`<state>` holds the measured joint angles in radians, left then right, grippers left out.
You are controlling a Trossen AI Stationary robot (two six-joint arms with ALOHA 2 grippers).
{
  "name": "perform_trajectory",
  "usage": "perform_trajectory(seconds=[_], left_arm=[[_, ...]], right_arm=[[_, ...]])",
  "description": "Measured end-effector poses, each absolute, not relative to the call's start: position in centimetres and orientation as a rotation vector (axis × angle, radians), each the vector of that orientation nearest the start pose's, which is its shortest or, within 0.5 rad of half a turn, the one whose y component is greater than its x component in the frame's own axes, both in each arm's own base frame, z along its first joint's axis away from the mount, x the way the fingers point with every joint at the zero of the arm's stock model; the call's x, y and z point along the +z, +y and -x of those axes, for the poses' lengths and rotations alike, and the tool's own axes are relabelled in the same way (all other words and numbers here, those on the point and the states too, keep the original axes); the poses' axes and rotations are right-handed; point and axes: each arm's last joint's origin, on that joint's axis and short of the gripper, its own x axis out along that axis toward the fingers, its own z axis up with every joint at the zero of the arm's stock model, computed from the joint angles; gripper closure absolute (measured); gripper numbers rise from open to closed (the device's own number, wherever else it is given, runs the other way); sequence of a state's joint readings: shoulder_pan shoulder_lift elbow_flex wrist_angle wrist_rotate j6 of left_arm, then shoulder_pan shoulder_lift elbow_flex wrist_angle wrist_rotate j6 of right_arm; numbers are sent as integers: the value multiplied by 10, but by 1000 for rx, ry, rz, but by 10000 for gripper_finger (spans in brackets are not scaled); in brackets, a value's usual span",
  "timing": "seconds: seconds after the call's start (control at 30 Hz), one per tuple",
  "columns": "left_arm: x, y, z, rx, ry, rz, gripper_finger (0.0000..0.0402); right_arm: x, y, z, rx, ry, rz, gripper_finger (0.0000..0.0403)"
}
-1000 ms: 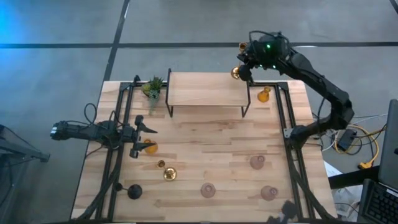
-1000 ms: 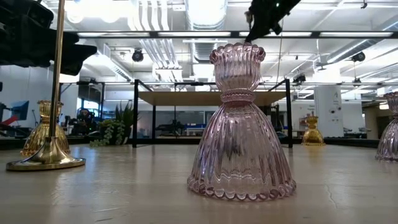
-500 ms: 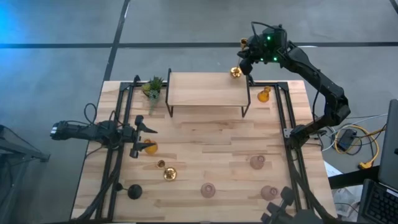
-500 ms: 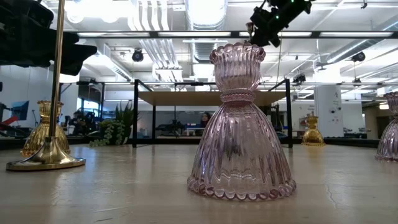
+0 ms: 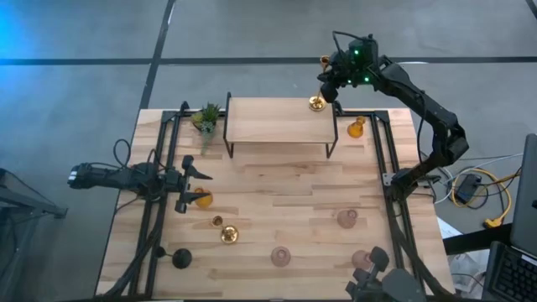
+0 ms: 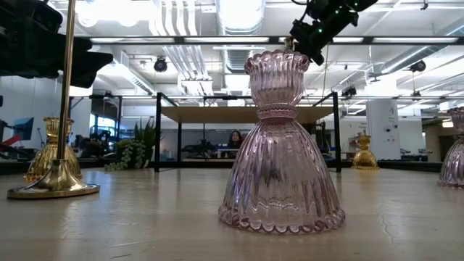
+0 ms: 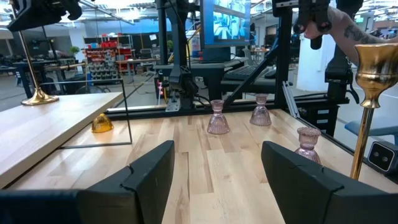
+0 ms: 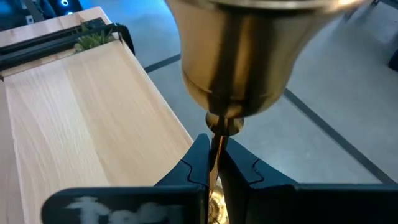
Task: Pick & Place candle stick holders
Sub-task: Put the top gold candle holder on the shelf
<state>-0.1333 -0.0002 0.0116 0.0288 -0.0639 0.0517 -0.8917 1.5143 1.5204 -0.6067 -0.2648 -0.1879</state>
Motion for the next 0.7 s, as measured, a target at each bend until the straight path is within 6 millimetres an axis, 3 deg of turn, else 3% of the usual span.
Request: perform_trajectory(seconds=[0.7], left_arm=[[170, -11, -96, -68, -42, -48, 156]], right_arm=[[375, -250, -201, -577, 595, -193, 392]])
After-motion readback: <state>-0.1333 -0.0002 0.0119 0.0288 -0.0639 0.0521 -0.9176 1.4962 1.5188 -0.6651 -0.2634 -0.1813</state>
